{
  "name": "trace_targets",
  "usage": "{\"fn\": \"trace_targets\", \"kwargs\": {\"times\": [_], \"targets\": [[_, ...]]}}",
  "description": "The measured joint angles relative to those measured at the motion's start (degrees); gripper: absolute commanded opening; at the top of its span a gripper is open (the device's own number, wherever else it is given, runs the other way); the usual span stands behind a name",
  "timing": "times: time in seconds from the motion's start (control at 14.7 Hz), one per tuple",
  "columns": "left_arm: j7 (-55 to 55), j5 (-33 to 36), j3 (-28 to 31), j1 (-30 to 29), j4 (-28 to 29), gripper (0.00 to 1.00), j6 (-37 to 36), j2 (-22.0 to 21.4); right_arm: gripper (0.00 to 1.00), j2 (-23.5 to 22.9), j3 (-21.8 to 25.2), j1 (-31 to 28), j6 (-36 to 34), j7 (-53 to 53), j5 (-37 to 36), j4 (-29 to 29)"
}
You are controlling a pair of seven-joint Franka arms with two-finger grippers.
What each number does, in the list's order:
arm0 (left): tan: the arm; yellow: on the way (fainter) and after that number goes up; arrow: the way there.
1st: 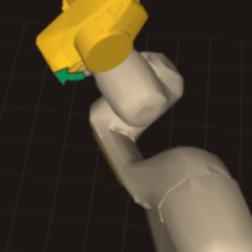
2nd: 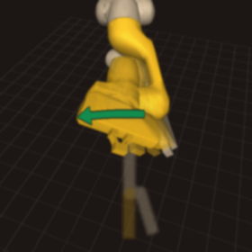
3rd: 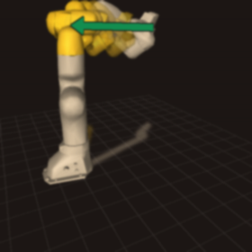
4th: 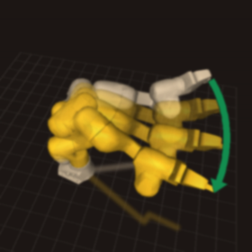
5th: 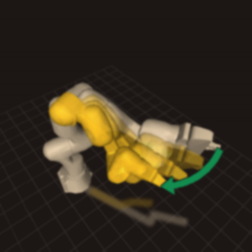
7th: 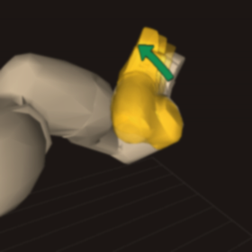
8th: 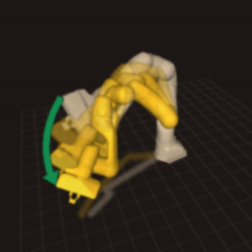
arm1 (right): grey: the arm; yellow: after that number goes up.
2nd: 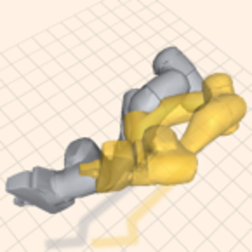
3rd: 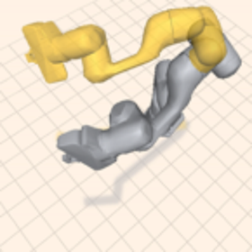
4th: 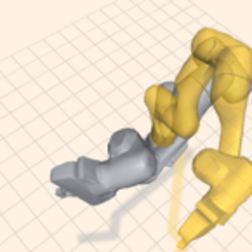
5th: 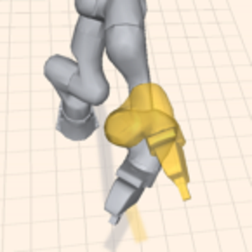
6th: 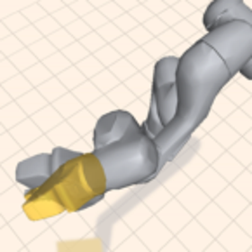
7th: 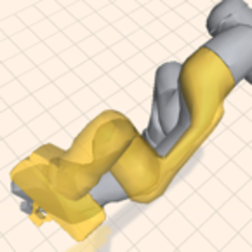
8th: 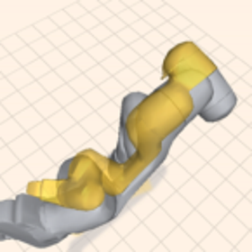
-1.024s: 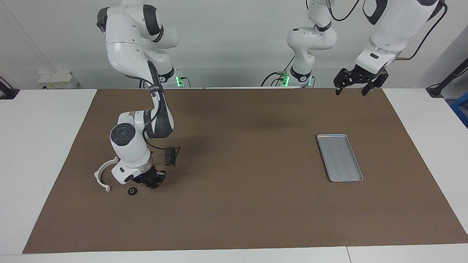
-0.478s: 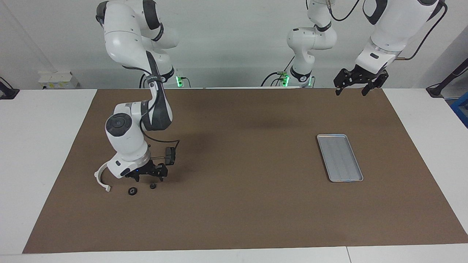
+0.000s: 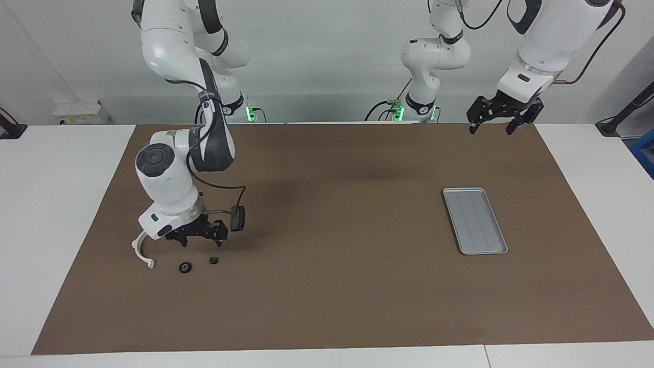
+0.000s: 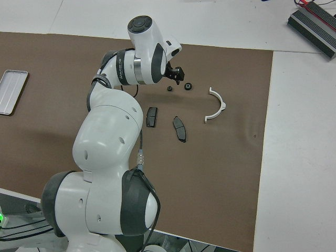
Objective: Place bearing gear from tray to pile
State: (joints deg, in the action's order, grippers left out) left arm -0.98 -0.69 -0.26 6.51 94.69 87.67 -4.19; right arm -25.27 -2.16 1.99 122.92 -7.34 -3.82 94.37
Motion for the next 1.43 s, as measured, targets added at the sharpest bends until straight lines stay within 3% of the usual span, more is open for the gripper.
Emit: {"fn": "trace_targets", "kwargs": {"times": [0.34, 0.55, 1.16, 1.43], "targets": [[0.0, 0.0, 0.0, 0.0, 0.0, 1.00, 0.0, 0.0, 1.00, 0.6, 0.2, -0.6, -0.4, 0.0, 0.0, -0.1], [0.0, 0.0, 0.0, 0.0, 0.0, 1.00, 0.1, 0.0, 1.00, 4.2, 0.2, -1.5, -4.3, 0.0, 0.0, -0.4], [0.0, 0.0, 0.0, 0.0, 0.0, 1.00, 0.1, 0.0, 1.00, 27.8, -0.4, -1.5, -28.5, 0.0, 3.7, -0.8], [0.0, 0.0, 0.0, 0.0, 0.0, 1.00, 0.1, 0.0, 1.00, 33.4, -0.5, -1.5, -34.2, 0.0, 4.0, -0.5]]}}
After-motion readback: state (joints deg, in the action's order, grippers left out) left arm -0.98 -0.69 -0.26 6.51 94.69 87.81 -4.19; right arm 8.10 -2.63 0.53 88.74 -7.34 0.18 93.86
